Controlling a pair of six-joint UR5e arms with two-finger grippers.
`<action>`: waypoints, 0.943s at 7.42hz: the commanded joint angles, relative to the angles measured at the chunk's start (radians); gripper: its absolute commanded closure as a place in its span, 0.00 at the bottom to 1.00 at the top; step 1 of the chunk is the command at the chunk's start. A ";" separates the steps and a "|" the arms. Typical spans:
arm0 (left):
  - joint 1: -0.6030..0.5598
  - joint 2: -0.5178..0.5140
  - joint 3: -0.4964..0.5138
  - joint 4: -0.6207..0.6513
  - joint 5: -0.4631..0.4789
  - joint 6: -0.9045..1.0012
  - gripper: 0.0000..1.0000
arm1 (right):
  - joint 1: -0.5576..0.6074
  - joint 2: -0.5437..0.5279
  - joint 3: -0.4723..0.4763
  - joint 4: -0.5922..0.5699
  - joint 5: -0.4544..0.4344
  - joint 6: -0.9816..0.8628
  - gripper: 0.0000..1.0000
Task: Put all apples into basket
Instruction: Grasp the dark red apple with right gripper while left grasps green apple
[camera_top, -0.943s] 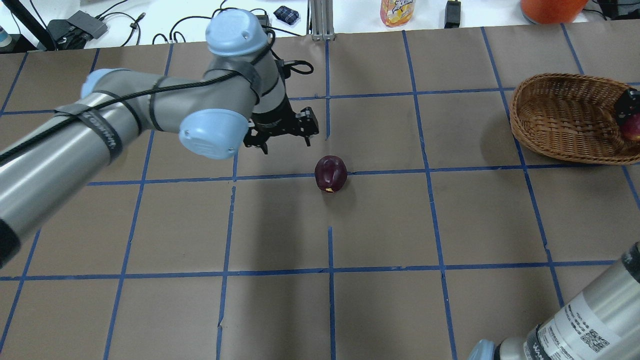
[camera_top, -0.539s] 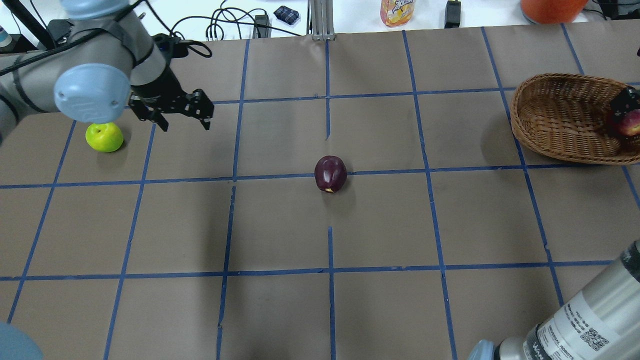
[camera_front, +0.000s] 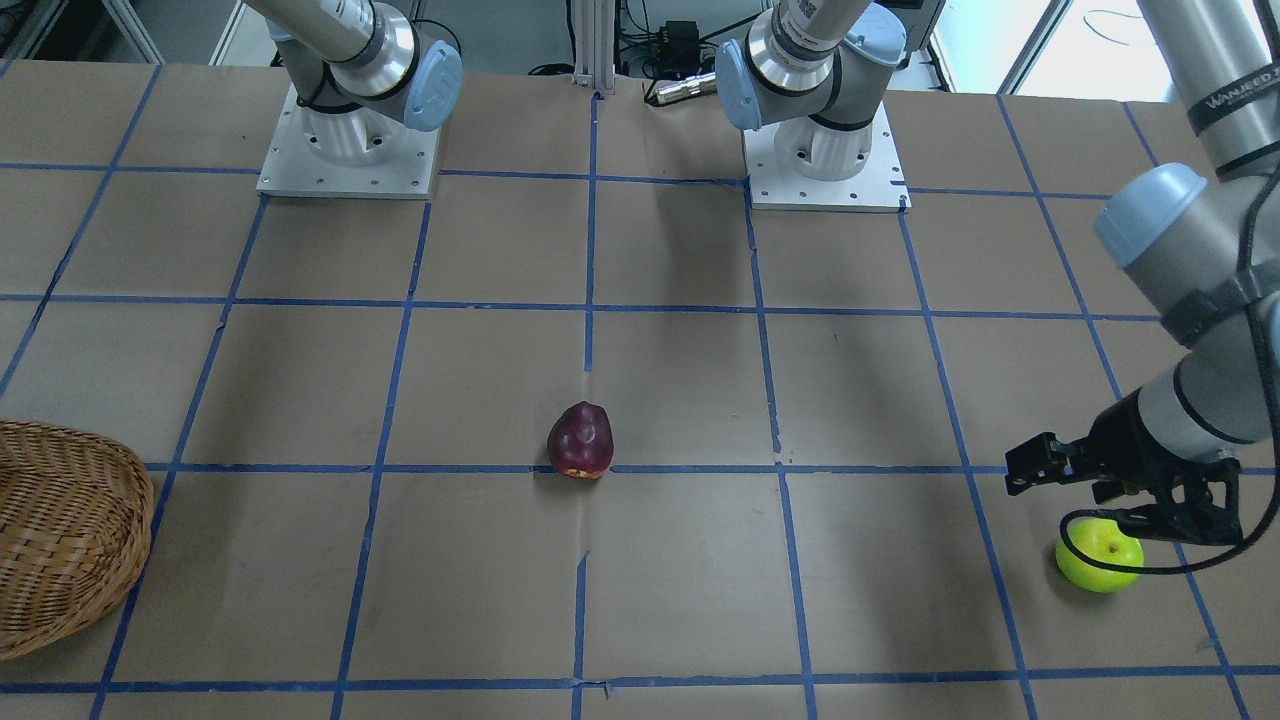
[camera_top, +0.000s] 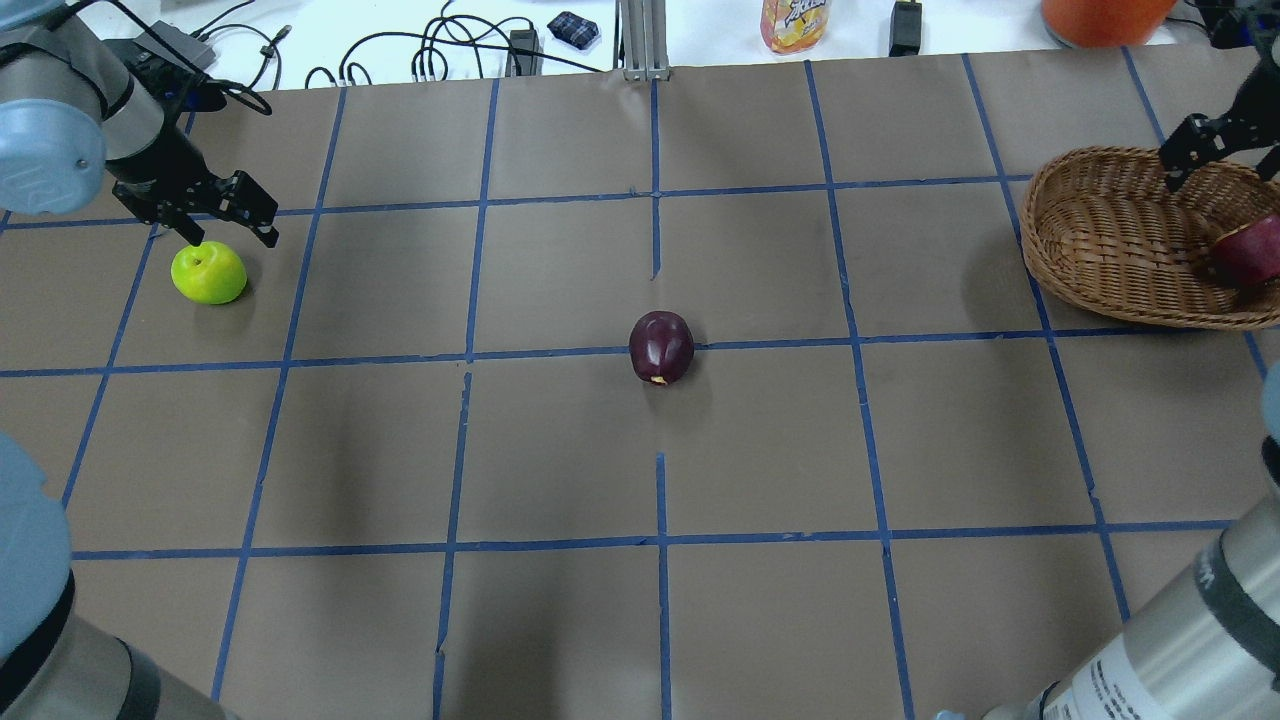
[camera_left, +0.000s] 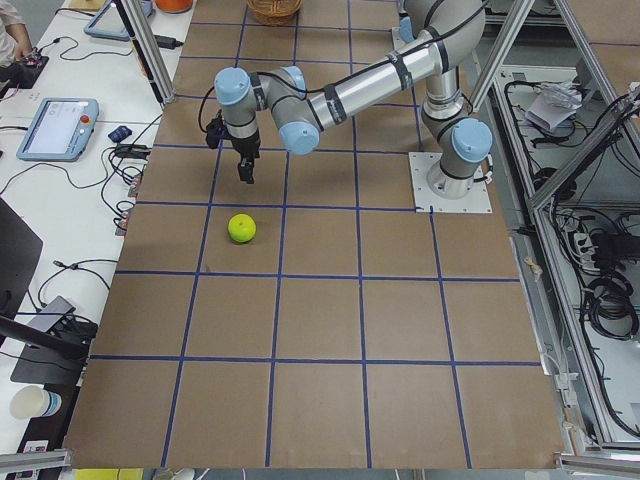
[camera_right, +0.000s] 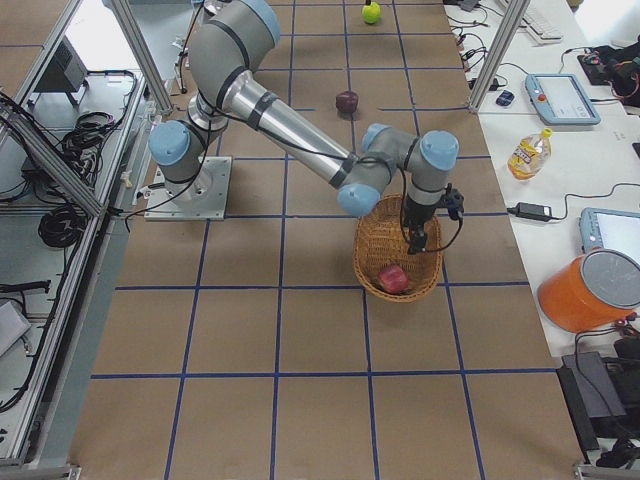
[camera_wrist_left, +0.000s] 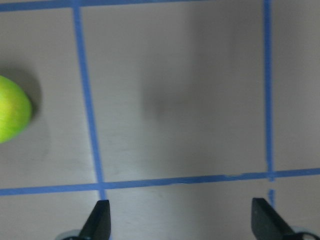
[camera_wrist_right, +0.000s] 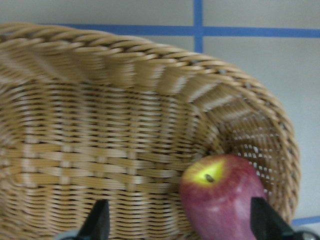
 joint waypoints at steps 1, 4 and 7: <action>0.057 -0.088 0.021 0.110 0.003 0.064 0.00 | 0.213 -0.083 0.000 0.157 0.081 0.361 0.00; 0.086 -0.177 0.065 0.139 0.078 0.091 0.00 | 0.539 -0.068 0.011 0.157 0.208 0.873 0.00; 0.095 -0.251 0.097 0.139 0.063 0.082 0.00 | 0.694 0.018 0.025 0.110 0.292 1.116 0.00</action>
